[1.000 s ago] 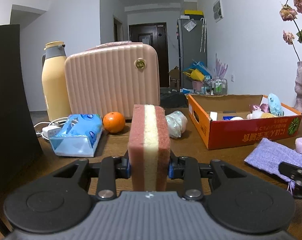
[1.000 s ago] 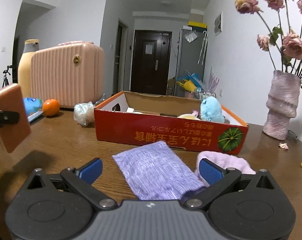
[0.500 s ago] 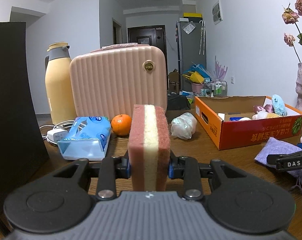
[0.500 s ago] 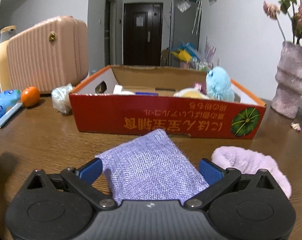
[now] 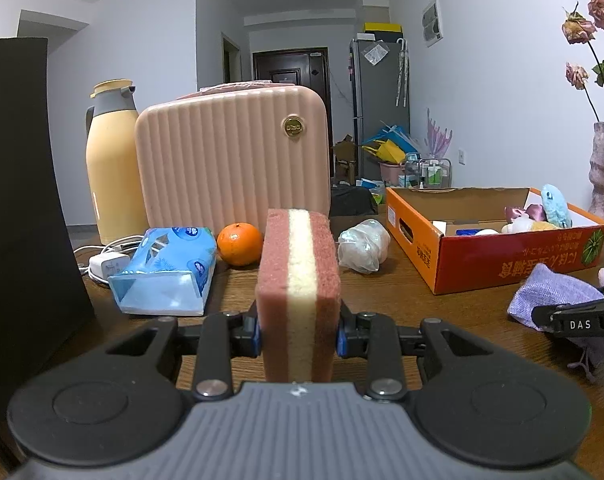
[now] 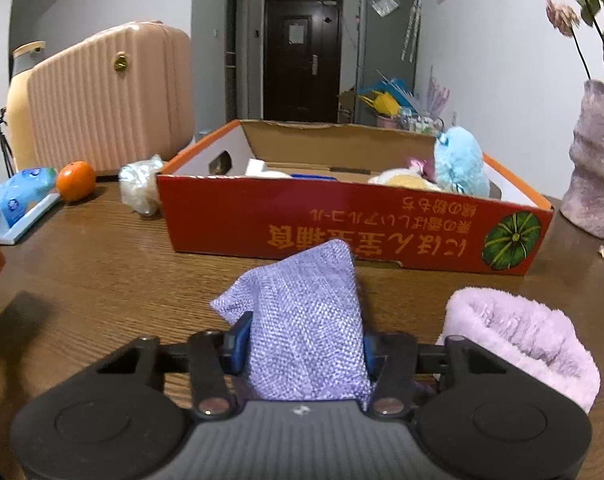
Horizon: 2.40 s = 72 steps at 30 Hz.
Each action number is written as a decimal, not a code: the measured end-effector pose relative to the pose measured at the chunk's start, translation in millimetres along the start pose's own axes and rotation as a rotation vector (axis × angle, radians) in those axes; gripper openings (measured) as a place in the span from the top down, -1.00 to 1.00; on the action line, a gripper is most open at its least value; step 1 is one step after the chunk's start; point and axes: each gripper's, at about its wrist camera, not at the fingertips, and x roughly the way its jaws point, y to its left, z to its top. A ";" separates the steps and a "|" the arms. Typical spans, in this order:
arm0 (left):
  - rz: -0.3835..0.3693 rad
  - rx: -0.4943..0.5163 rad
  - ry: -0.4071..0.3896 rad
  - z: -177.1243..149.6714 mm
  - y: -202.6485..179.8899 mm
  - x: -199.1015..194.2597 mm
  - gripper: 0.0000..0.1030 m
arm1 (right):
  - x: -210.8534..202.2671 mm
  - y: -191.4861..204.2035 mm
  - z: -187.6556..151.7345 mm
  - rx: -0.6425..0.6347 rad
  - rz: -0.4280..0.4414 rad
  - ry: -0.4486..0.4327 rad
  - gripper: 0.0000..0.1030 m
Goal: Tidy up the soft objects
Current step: 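Grasp the lavender cloth pouch with the right tool while the left tool holds the sponge, then carry the sponge and pouch over the cardboard box with both tools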
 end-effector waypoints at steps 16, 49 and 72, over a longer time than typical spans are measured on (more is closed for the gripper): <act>0.044 -0.005 -0.039 0.0 -46.3 -9.4 0.39 | -40.4 -5.7 10.1 0.021 0.037 -0.184 0.15; 0.021 -0.173 -0.122 66.8 -148.7 44.2 0.39 | -38.3 -86.2 79.5 0.064 0.062 -0.323 0.14; 0.000 -0.220 -0.140 105.9 -179.1 123.7 0.39 | 18.7 -110.1 128.9 0.042 0.033 -0.320 0.14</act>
